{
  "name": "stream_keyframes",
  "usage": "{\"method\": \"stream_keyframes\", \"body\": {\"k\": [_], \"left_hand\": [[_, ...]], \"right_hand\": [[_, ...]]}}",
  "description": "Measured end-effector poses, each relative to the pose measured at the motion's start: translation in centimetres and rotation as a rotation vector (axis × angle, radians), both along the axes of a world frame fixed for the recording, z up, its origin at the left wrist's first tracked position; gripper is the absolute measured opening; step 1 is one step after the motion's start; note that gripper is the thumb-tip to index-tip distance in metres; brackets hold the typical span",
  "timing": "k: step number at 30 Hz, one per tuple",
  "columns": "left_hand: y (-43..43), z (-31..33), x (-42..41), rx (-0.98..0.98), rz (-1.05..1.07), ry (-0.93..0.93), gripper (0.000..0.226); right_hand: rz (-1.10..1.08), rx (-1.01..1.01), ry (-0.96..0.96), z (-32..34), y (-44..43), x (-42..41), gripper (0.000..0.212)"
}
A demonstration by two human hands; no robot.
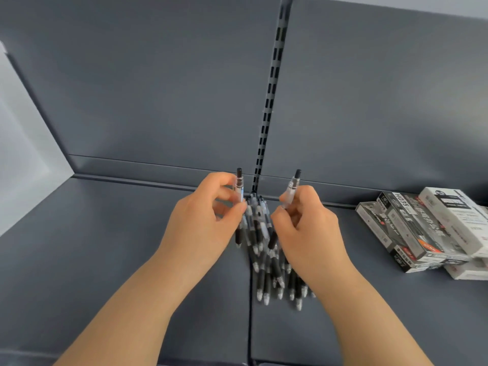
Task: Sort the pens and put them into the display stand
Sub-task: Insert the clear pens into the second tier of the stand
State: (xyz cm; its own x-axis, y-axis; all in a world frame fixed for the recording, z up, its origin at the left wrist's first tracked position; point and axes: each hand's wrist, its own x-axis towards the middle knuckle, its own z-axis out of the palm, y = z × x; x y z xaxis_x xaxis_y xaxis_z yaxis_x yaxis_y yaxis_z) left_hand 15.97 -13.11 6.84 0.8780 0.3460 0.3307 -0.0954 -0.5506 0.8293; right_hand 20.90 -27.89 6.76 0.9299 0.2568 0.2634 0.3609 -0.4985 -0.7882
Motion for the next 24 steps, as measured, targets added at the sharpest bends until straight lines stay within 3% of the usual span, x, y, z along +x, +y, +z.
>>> {"method": "stream_keyframes", "body": {"k": [10,14,20,24], "left_hand": [[13.1,1.3,-4.5,-0.03,-0.041,-0.033,0.009],[18.4,0.9,-6.8,-0.046,-0.024,-0.015,0.016],[22.5,0.3,-8.9,-0.084,-0.028,0.035,0.023],[23.0,0.2,-10.0,-0.053,0.001,0.055,0.017]], "right_hand": [[-0.003,0.04,-0.015,0.7,12.3,-4.6,0.011],[-0.031,-0.005,-0.054,0.4,16.9,-6.5,0.014],[-0.012,0.088,0.021,-0.4,21.0,-8.7,0.027],[0.026,0.124,0.061,-0.6,21.8,-9.3,0.014]]}}
